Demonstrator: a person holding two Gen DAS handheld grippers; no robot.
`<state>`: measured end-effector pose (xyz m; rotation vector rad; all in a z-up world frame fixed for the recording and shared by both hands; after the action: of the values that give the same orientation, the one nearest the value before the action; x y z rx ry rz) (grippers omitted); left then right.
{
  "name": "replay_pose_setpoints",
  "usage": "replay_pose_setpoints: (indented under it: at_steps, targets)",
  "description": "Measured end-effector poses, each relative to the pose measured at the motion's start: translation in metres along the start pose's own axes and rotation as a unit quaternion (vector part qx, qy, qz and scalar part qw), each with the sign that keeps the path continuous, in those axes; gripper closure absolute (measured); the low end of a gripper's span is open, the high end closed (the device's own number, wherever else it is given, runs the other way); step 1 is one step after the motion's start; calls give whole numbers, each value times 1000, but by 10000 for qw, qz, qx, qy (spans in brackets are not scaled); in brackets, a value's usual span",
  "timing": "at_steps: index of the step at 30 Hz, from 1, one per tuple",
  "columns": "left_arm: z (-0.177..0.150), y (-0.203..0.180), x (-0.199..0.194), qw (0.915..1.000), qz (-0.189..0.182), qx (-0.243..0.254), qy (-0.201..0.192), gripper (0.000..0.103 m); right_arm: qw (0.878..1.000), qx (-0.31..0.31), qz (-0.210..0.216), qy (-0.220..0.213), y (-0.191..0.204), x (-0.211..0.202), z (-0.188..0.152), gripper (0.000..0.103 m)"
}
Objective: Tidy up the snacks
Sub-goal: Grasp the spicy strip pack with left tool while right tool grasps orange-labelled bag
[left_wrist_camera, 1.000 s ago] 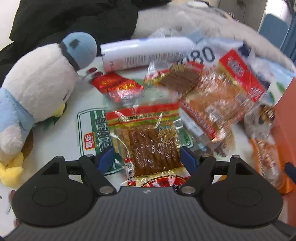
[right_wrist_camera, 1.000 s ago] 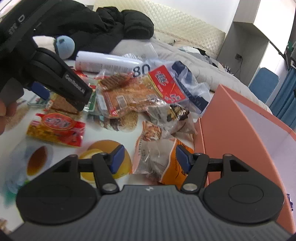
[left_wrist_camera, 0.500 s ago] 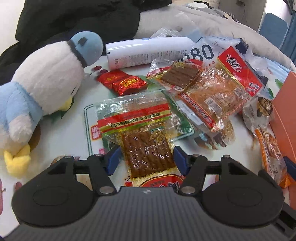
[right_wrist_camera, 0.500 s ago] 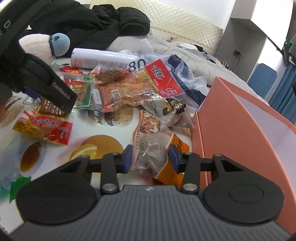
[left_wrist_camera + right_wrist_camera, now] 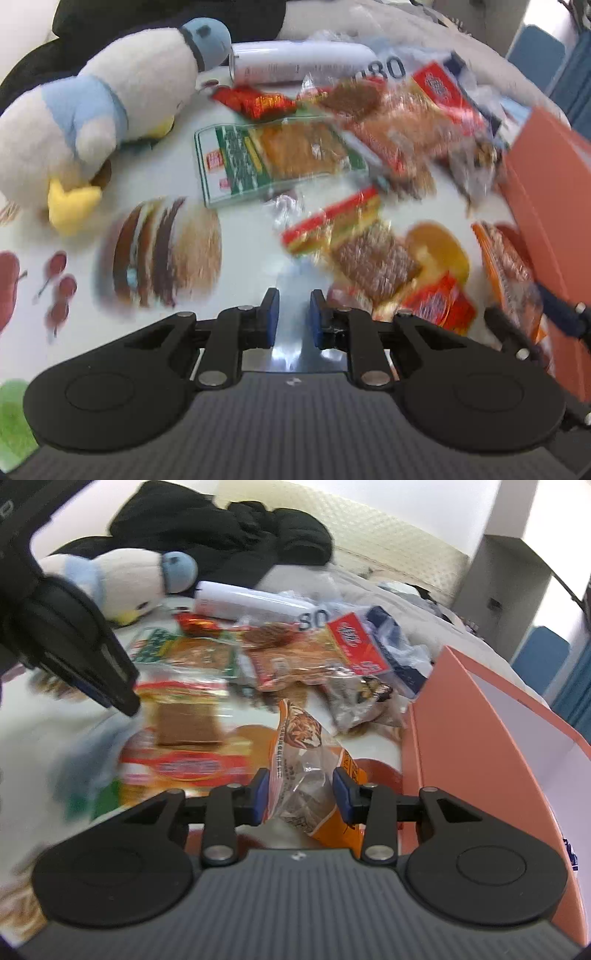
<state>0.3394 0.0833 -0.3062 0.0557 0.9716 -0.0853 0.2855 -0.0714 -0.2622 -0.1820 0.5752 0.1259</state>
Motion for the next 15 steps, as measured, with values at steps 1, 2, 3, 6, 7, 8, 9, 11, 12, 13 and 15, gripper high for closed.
replay_pose_setpoints:
  at_steps: [1,2,3,6,7,8,9,11,12,13,15]
  targets:
    - [-4,-2,-2,10000,51,63,-17,82,10000,-11,49,-1,2,-4,-2,63]
    - [-8,-3,-6,9999,92,71,-26,82,9999,-37,93,11,5,-8,-5,63]
    - [-10,-4,-8,10000,75,26,-38,82,9999,-82,123,13,6,-12,-8,63]
    - [-12,-4,-13,9999,-43,-121,-78,82,9996,-194,185,8,7,-24,-18,63]
    - [-10,-5,-13,9999,-67,-95,-81,82,9996,-210,197,7,7,-28,-21,63]
    - [-5,-5,-14,9999,14,-26,-144,82,9995,-224,210,3,6,-31,-25,63]
    - [0,-4,-15,9996,189,41,-213,81,9994,-244,227,-4,6,-35,-28,63]
    - [16,-8,-15,9983,311,323,-362,81,9992,-316,261,-35,7,-41,-33,63]
    - [24,-10,-13,9977,287,430,-438,75,9990,-352,289,-46,8,-43,-34,63]
    - [31,-11,-10,9974,291,482,-449,71,9988,-372,318,-61,8,-45,-36,63]
    - [43,-14,-3,9972,328,517,-420,32,9986,-376,361,-80,9,-47,-36,63]
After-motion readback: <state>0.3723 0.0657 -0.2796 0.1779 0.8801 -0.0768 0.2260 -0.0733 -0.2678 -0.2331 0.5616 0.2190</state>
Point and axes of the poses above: each gripper's, at about its wrist camera, not at the fingertips, and x roughly the way its jaws point, y to its left, z to its top, the point moved 8 cm from there along x, roughly the way its jaws point, and after that the axes turned 10 degrees about x, right-handed, at the moved point
